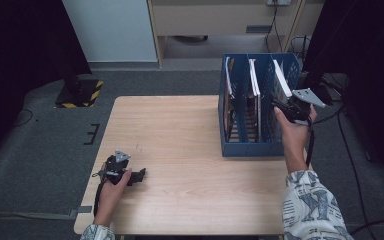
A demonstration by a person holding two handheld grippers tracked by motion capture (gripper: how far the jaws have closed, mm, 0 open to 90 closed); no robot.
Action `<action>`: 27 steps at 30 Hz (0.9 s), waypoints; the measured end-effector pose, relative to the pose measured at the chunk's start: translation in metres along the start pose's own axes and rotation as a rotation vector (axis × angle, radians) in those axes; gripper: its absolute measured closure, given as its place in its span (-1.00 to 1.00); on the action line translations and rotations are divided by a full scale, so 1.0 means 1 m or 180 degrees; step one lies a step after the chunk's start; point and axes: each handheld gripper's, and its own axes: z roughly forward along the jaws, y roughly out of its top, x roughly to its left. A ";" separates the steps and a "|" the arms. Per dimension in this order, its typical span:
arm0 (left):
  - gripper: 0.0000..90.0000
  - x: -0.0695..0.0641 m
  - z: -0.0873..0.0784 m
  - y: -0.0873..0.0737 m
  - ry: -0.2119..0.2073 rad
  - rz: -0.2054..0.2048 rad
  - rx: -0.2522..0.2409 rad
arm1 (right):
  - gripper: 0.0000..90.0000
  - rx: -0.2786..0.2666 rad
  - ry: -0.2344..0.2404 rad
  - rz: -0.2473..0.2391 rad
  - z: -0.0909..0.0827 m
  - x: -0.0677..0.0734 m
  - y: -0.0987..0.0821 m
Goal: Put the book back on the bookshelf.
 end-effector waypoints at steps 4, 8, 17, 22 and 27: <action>-1.00 0.000 0.000 0.000 -0.0008 0.0004 0.0002 | -0.51 0.0114 0.0074 0.0054 -0.007 -0.001 -0.002; -1.00 0.000 0.000 0.000 -0.0015 0.0010 0.0002 | -0.59 0.0172 0.0099 0.0079 -0.015 -0.002 -0.007; -1.00 0.001 0.001 0.001 -0.0025 0.0022 0.0002 | -0.73 0.0234 0.0144 0.0108 -0.025 -0.004 -0.014; -1.00 0.001 0.001 0.001 -0.0025 0.0024 0.0003 | -0.77 0.0260 0.0152 0.0089 -0.028 -0.003 -0.017; -1.00 0.001 0.001 0.001 -0.0025 0.0024 0.0003 | -0.80 0.0309 0.0196 0.0067 -0.031 -0.002 -0.022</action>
